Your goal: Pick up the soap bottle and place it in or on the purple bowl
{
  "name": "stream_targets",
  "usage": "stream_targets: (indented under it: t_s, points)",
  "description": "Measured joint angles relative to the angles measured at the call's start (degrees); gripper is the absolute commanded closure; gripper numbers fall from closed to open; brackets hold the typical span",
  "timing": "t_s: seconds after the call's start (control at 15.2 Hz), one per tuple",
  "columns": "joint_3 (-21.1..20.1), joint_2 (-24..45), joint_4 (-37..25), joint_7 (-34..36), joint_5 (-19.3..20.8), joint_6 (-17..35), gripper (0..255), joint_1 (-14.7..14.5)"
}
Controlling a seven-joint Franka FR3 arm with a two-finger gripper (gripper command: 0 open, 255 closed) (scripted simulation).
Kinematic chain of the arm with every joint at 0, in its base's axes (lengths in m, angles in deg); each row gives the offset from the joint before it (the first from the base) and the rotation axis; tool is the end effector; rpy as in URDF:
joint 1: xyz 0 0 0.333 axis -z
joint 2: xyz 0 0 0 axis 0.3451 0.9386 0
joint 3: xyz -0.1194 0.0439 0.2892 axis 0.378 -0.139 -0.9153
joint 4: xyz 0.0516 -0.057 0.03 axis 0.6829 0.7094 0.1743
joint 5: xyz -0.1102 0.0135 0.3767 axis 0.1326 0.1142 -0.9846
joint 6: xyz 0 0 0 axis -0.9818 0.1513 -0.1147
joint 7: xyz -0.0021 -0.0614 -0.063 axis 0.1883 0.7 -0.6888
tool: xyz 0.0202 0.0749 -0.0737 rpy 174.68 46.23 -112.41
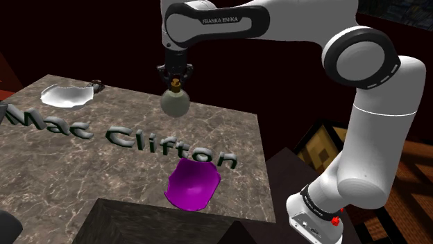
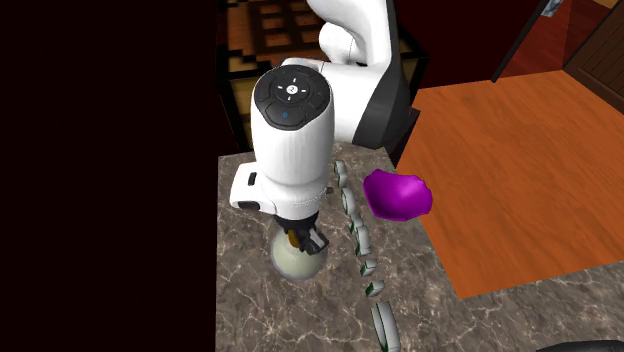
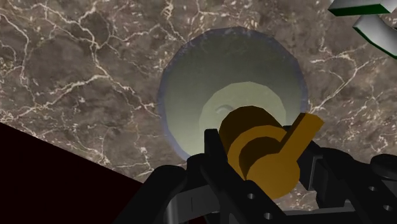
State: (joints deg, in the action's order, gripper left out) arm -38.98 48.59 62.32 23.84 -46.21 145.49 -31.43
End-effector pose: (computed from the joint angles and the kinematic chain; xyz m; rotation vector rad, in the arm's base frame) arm 0.6364 0.2516 0.4438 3.0898 -0.3312 0.0277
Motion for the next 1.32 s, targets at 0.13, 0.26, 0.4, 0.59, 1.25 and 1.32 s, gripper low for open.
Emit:
stream_targets:
  t_s: [0.13,0.26,0.4,0.59,1.25,1.32]
  points:
    - [0.0,0.0,-1.6,-0.1,-0.1,-1.6,255,-0.1]
    - [-0.1,-0.2,-2.9,-0.3,-0.1,-3.1,255,-0.1]
    - [-0.1,-0.2,-4.5,-0.3,-0.2,-4.6,255,-0.3]
    - [-0.1,-0.2,-6.7,-0.5,-0.2,-6.9,255,-0.3]
    - [-2.5,-13.8,8.2,4.0,-2.9,-5.5,255,-1.9]
    - [-2.8,-16.0,10.9,4.4,-3.4,-5.0,255,-2.0]
